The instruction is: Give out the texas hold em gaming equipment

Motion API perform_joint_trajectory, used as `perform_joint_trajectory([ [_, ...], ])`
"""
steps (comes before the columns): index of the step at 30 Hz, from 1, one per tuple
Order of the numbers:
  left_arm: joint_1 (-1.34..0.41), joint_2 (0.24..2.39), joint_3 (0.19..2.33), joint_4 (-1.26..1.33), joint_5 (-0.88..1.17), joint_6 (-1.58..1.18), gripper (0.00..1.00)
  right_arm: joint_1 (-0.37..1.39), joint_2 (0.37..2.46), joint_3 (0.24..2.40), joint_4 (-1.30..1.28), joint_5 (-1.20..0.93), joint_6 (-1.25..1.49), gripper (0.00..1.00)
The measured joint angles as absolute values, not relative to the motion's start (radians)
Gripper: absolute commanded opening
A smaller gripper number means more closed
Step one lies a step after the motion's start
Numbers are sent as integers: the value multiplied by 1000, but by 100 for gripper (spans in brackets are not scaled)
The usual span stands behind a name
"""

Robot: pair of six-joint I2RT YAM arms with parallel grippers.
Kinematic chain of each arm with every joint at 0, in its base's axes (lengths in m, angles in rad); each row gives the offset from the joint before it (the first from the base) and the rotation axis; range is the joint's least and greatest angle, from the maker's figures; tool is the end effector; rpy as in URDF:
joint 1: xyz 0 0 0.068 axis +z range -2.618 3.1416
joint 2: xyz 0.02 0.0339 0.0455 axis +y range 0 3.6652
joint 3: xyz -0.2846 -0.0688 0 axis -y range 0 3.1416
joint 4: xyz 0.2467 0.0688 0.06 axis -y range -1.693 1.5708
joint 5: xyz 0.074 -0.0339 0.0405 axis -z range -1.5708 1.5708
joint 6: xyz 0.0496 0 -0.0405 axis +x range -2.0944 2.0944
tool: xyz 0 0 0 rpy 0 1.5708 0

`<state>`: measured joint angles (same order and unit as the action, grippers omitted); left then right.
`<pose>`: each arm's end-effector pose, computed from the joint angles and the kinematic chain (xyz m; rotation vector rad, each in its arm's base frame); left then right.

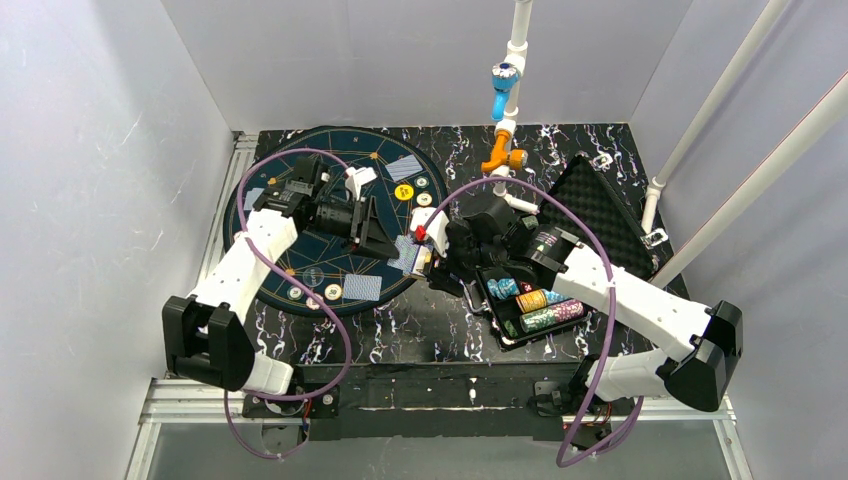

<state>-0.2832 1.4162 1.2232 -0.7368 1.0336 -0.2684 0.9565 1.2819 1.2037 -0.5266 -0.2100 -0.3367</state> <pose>0.2658 -0.1217 0.3266 0.4685 2.3861 -1.5227 0.1589 0.2432 0.3572 -1.4329 1.6950 0.5769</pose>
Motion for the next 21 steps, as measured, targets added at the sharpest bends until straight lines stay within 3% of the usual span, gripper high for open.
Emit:
perform_joint_trajectory([
  [4, -264, 1391, 1223, -741, 1040, -233, 59, 956, 1282, 1204, -524, -209, -337, 1],
  [9, -266, 1329, 1223, -715, 1082, -245, 60, 956, 1282, 1204, -523, -209, -337, 1],
  [15, -305, 1327, 1219, -670, 1071, -281, 42, 956, 1282, 1205, -522, -211, -337, 1],
  [21, -310, 1355, 1218, -709, 1028, -274, 2, 956, 1282, 1217, -528, -209, -337, 1],
])
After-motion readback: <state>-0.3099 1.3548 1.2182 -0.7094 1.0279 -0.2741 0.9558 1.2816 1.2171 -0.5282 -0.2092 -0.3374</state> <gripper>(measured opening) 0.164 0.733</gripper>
